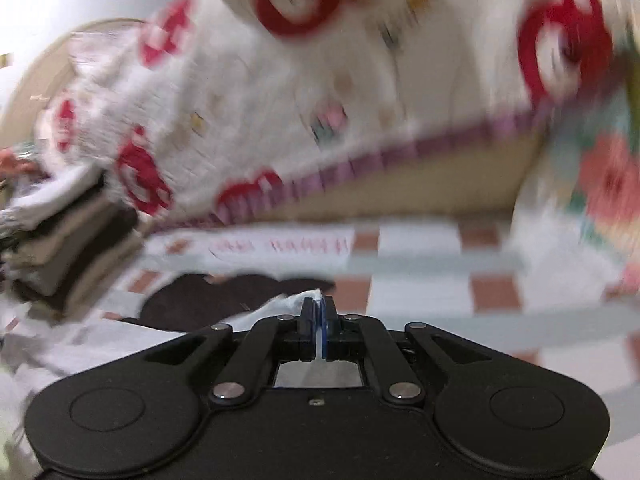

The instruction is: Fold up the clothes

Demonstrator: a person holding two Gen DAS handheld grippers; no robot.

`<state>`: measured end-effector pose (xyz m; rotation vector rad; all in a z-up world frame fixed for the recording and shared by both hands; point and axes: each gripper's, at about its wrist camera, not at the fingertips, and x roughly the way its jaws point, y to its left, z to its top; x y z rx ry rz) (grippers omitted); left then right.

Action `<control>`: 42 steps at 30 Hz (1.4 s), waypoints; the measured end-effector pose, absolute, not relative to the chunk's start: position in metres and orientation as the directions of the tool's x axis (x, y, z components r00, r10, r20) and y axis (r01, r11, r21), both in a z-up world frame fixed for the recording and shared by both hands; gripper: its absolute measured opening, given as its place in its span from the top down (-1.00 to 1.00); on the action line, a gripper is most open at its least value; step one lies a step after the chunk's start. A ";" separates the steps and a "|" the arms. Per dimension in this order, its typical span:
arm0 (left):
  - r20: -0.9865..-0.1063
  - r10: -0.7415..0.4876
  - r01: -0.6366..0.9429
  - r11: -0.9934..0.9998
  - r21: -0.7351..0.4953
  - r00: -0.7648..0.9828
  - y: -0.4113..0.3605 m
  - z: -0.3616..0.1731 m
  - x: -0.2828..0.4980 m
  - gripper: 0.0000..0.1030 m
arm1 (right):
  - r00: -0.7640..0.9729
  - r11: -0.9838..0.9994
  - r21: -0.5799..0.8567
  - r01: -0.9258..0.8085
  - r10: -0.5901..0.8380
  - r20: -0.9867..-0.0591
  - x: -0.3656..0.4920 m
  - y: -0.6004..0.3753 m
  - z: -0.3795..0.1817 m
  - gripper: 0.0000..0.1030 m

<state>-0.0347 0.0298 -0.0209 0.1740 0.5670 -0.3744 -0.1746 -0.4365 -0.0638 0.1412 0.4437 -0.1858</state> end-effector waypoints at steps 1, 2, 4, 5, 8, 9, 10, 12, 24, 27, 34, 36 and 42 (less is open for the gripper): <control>-0.551 -0.286 0.381 0.923 0.062 0.784 0.037 -0.019 -0.038 1.00 | 0.866 0.974 0.019 0.225 -0.191 -0.462 -0.186 -0.436 -0.056 0.93; -0.575 -0.278 0.364 0.931 0.037 0.769 0.044 -0.025 -0.038 1.00 | 0.844 0.970 0.017 0.241 -0.201 -0.497 -0.194 -0.443 -0.057 0.93; -0.640 -0.251 0.321 0.947 -0.008 0.726 0.056 -0.043 -0.036 1.00 | 0.788 0.960 0.028 0.280 -0.213 -0.578 -0.205 -0.458 -0.070 0.93; -0.678 -0.230 0.293 0.956 -0.023 0.698 0.060 -0.055 -0.034 1.00 | 0.751 0.952 0.032 0.303 -0.218 -0.623 -0.209 -0.465 -0.081 0.93; -0.736 -0.238 0.239 0.965 -0.106 0.634 0.068 -0.076 -0.029 1.00 | 0.700 0.932 0.030 0.360 -0.249 -0.669 -0.219 -0.473 -0.108 0.97; -0.745 -0.254 0.225 0.964 -0.142 0.617 0.070 -0.080 -0.027 1.00 | 0.714 0.922 0.087 0.377 -0.229 -0.662 -0.222 -0.478 -0.111 0.97; -0.752 -0.271 0.211 0.961 -0.178 0.601 0.071 -0.084 -0.025 0.98 | 0.728 0.910 0.135 0.391 -0.217 -0.651 -0.225 -0.481 -0.111 0.97; -0.744 -0.304 0.250 0.950 -0.188 0.595 0.062 -0.080 -0.015 0.90 | 0.743 0.902 0.170 0.398 -0.208 -0.636 -0.228 -0.482 -0.112 0.97; -0.762 -0.328 0.285 0.938 -0.195 0.558 0.007 -0.091 0.019 0.44 | 0.748 0.915 0.194 0.353 -0.151 -0.646 -0.226 -0.469 -0.132 0.84; -0.771 -0.324 0.286 0.939 -0.192 0.547 0.002 -0.101 0.027 0.82 | 0.732 0.931 0.146 0.333 -0.158 -0.663 -0.226 -0.464 -0.133 0.79; -0.710 -0.270 0.208 0.962 -0.174 0.650 0.017 -0.100 0.014 0.99 | 0.703 0.931 0.184 0.317 -0.100 -0.705 -0.226 -0.460 -0.150 0.17; -0.693 -0.256 0.198 0.966 -0.165 0.674 0.022 -0.094 0.008 0.99 | 0.687 0.941 0.176 0.289 -0.075 -0.723 -0.223 -0.457 -0.156 0.11; -0.688 -0.235 0.194 0.971 -0.138 0.687 0.024 -0.098 0.007 0.99 | 0.641 0.959 0.128 0.254 -0.068 -0.765 -0.213 -0.455 -0.179 -0.14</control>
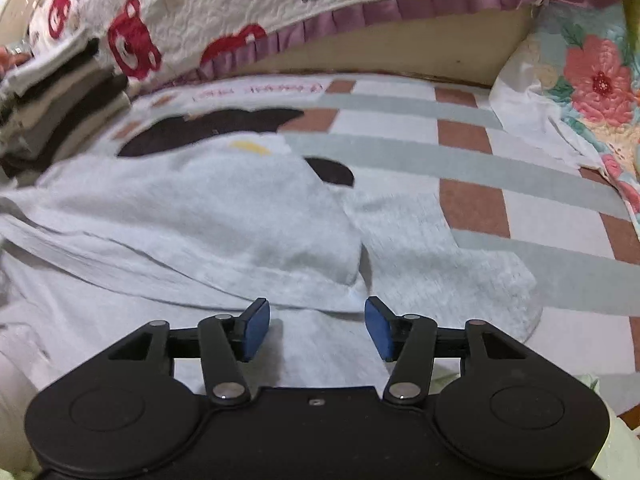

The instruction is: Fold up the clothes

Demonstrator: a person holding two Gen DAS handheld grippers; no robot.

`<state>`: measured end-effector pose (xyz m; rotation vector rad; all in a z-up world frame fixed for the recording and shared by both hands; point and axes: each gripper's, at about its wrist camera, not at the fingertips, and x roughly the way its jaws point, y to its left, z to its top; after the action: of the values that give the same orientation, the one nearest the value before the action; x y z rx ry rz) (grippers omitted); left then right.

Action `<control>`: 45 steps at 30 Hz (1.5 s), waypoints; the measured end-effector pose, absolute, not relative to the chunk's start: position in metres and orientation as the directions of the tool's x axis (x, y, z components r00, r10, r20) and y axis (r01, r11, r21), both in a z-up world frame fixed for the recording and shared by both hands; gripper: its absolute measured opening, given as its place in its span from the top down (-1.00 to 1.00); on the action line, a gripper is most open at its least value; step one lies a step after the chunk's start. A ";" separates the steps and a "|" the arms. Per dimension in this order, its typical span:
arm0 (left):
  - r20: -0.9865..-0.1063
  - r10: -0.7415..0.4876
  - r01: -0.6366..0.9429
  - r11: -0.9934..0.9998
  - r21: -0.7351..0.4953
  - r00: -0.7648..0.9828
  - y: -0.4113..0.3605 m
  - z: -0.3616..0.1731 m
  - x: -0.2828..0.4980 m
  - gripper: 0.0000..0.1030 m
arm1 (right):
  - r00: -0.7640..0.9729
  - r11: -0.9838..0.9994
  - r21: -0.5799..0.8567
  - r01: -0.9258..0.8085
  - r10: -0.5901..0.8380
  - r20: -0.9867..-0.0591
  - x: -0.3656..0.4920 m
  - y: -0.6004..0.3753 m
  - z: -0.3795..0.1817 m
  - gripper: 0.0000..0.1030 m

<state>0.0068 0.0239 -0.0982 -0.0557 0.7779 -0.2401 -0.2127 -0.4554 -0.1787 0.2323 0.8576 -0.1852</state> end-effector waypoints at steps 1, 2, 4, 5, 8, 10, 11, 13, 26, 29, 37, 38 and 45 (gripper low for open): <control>-0.688 -0.237 0.191 0.971 -0.144 0.686 0.024 -0.100 0.008 0.99 | 0.641 0.955 0.135 0.264 -0.069 -0.764 -0.212 -0.457 -0.181 -0.14; -0.688 -0.236 0.190 0.971 -0.143 0.686 0.024 -0.100 0.008 0.99 | 0.642 0.951 0.143 0.276 -0.071 -0.763 -0.212 -0.458 -0.183 -0.14; -0.684 -0.237 0.189 0.971 -0.146 0.690 0.023 -0.100 0.009 0.99 | 0.645 0.944 0.159 0.289 -0.069 -0.761 -0.211 -0.459 -0.184 -0.14; -0.679 -0.239 0.189 0.971 -0.149 0.694 0.023 -0.100 0.009 0.99 | 0.644 0.943 0.160 0.291 -0.069 -0.762 -0.211 -0.460 -0.185 -0.14; -0.678 -0.244 0.185 0.970 -0.160 0.694 0.024 -0.100 0.011 0.98 | 0.643 0.944 0.159 0.289 -0.068 -0.763 -0.209 -0.459 -0.186 -0.14; -0.679 -0.246 0.186 0.969 -0.162 0.692 0.023 -0.100 0.011 0.97 | 0.639 0.947 0.162 0.277 -0.056 -0.767 -0.208 -0.459 -0.188 -0.15; -0.680 -0.249 0.190 0.968 -0.162 0.689 0.023 -0.101 0.011 0.97 | 0.636 0.949 0.167 0.266 -0.042 -0.771 -0.207 -0.458 -0.188 -0.15; -0.685 -0.247 0.191 0.969 -0.158 0.685 0.022 -0.104 0.010 0.97 | 0.625 0.953 0.190 0.236 0.001 -0.781 -0.204 -0.456 -0.189 -0.15; -0.663 -0.234 0.194 0.972 -0.135 0.711 0.021 -0.100 0.007 0.96 | 0.672 0.840 0.315 0.441 -0.077 -0.737 -0.208 -0.483 -0.199 -0.19; -0.670 -0.236 0.201 0.971 -0.131 0.704 0.019 -0.104 0.007 0.95 | 0.672 0.885 0.208 0.416 -0.145 -0.726 -0.210 -0.474 -0.197 -0.19; -0.596 -0.275 0.319 0.947 -0.034 0.754 -0.009 -0.055 0.045 0.99 | 0.810 0.914 0.239 0.328 -0.142 -0.569 -0.187 -0.497 -0.156 0.87; -0.566 -0.282 0.327 0.945 -0.023 0.774 -0.014 -0.039 0.053 0.99 | 0.829 0.918 0.237 0.319 -0.149 -0.539 -0.180 -0.503 -0.143 0.87; -0.280 -0.314 0.340 0.939 0.049 0.907 -0.030 0.087 0.073 0.99 | 0.954 0.940 0.244 0.240 -0.182 -0.237 -0.148 -0.528 -0.006 0.98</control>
<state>0.0727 -0.0301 0.0873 0.0975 0.2732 -0.3383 -0.1475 -0.5279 -0.0060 0.2742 0.2132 -0.2173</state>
